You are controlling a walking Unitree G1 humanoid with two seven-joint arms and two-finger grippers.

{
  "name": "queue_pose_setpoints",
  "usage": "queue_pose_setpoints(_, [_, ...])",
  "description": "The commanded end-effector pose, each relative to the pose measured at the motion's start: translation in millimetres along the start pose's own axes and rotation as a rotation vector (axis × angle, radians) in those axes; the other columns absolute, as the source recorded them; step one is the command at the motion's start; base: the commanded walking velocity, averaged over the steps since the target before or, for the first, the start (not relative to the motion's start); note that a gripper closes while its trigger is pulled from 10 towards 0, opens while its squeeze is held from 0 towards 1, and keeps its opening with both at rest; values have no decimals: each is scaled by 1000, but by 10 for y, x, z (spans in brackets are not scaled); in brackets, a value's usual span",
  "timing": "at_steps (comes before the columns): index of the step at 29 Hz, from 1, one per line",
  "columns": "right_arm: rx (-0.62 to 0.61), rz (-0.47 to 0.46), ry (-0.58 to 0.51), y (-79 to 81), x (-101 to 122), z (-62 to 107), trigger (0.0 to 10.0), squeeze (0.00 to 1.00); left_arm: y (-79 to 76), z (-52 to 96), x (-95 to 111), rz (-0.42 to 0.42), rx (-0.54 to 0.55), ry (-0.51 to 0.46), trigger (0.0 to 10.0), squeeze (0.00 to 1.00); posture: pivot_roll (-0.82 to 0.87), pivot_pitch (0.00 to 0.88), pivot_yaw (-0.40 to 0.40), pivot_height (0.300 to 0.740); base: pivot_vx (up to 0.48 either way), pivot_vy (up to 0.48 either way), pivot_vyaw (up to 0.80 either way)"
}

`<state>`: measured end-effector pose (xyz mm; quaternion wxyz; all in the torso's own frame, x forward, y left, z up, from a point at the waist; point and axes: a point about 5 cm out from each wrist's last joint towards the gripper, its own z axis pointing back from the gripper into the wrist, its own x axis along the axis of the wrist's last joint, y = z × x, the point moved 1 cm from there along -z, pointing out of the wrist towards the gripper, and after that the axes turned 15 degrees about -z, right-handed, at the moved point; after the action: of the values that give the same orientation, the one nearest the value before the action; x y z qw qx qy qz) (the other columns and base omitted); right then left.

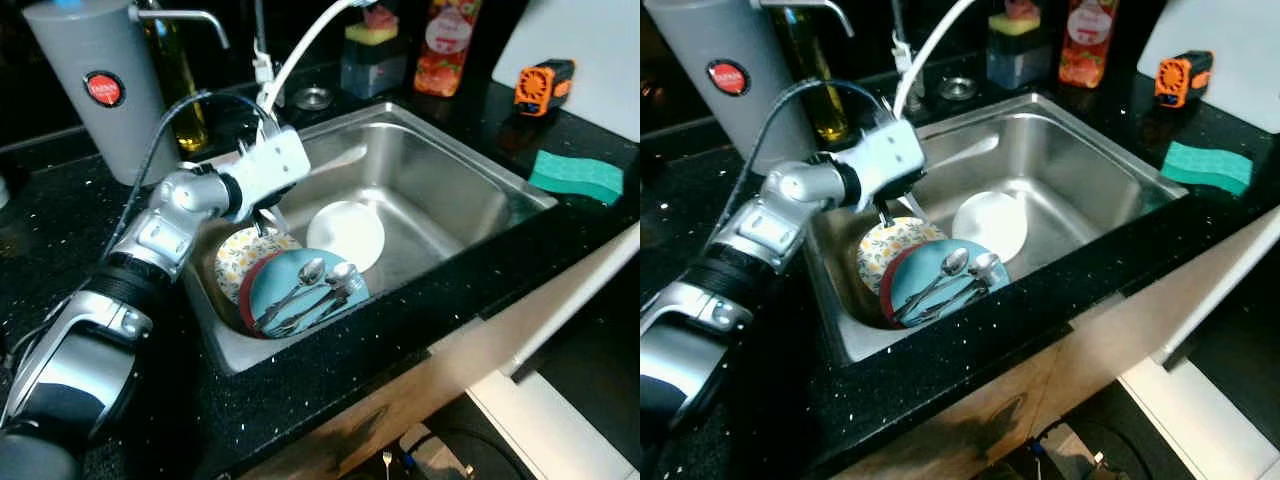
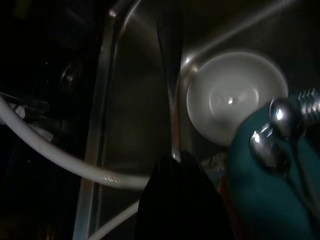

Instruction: Kitchen organization

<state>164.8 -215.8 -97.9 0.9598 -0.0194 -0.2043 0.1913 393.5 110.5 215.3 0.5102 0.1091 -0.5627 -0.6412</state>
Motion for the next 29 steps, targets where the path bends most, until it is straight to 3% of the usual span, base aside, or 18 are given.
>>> queue_pose_setpoints(1, [6,-13,5,36,-37,-3,10000,0,-39,-61,-34,-34,4,16,10000,0,-104,0,91,740,0,0,0])
queue_pose_setpoints(4, [5,-14,5,38,-40,-3,10000,0,-69,-104,-31,-27,3,11,10000,0,-101,0,90,740,0,0,0])
queue_pose_setpoints(5, [5,-13,5,39,-42,-3,10000,0,-101,-139,-20,-12,-6,-2,10000,1000,-105,0,93,740,0,0,0])
queue_pose_setpoints(8, [4,-15,6,40,-47,-3,10000,0,-109,-175,-22,8,-5,-18,10000,1000,-107,0,94,740,0,0,0])
queue_pose_setpoints(14, [5,-15,7,41,-57,-2,10000,0,144,-61,-23,76,98,-70,10000,1000,-97,0,83,740,0,0,0])
queue_pose_setpoints(17, [7,-13,7,43,-57,-2,10000,0,315,112,-84,233,182,-142,10000,1000,-87,0,77,740,0,0,0])
queue_pose_setpoints(19, [8,-13,6,44,-55,-2,10000,0,351,176,-109,280,208,-172,10000,1000,-86,0,76,740,0,0,0])
queue_pose_setpoints(20, [10,-12,6,46,-53,-2,10000,0,379,249,-143,348,246,-205,10000,180,-76,0,74,740,0,0,0])
queue_pose_setpoints(23, [11,-11,5,49,-51,-3,10000,0,406,319,-185,418,286,-241,10000,180,-73,0,73,740,0,0,0])
queue_pose_setpoints(24, [12,-10,5,49,-49,-3,10000,0,395,379,-224,512,331,-284,10000,0,-58,0,66,740,0,0,0])
queue_pose_setpoints(25, [14,-9,5,48,-45,-3,10000,0,350,446,-264,612,383,-332,10000,0,-53,0,60,740,0,0,0])
queue_pose_setpoints(26, [14,-9,5,48,-45,-3,10000,0,350,446,-264,612,383,-332,10000,0,-53,0,60,740,0,0,0])
queue_pose_setpoints(28, [17,-3,4,42,-33,-3,10000,0,213,596,-336,780,497,-416,10000,0,-38,0,48,740,0,0,0])
queue_pose_setpoints(29, [17,-3,4,42,-33,-3,10000,0,213,596,-336,780,497,-416,10000,0,-38,0,48,740,0,0,0])
